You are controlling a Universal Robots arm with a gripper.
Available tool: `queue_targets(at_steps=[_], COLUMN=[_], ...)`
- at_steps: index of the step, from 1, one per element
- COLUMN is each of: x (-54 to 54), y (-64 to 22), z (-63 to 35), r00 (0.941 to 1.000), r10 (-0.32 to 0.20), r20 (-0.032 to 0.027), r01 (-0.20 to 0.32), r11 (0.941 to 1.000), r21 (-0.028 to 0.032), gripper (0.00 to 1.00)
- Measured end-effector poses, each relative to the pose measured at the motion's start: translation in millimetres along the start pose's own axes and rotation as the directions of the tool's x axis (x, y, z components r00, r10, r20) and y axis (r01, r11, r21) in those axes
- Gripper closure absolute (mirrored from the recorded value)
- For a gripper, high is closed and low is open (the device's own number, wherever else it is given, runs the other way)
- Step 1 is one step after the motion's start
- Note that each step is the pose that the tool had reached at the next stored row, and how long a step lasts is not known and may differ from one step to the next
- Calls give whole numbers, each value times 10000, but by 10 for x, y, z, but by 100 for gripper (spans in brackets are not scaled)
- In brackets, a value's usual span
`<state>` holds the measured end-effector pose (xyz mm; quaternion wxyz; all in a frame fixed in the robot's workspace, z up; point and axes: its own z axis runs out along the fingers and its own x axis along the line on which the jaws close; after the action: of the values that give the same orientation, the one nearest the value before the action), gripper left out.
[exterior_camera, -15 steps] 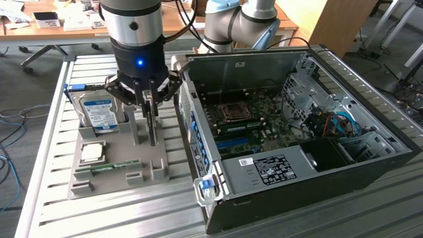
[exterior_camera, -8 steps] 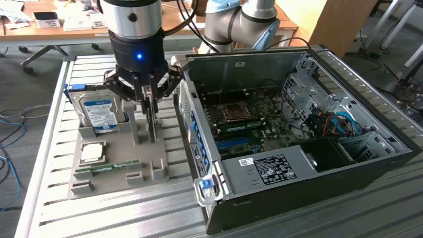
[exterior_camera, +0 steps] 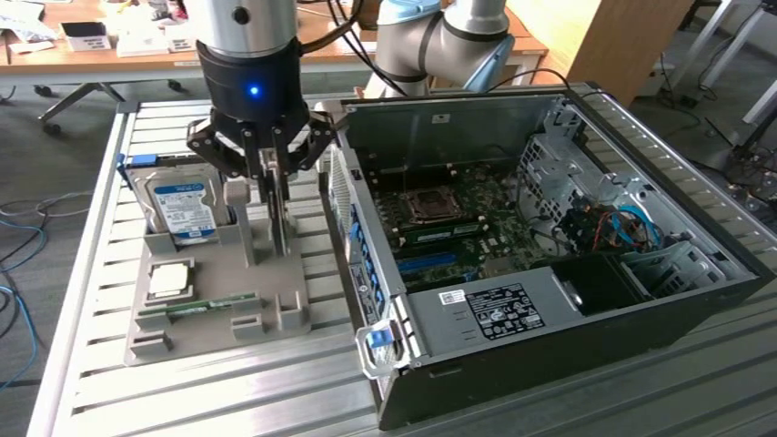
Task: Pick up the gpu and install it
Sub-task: 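Pick up the gpu and move the gpu toward the slot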
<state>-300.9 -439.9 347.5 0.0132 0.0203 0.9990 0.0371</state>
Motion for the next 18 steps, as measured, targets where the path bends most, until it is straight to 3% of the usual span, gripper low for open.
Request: queue_targets(at_steps=[18], x=[-6], y=[19], z=[-250], r00=[10000], r10=[1], r20=[-1], r01=[-1], r11=[10000], r21=[1], gripper=[73])
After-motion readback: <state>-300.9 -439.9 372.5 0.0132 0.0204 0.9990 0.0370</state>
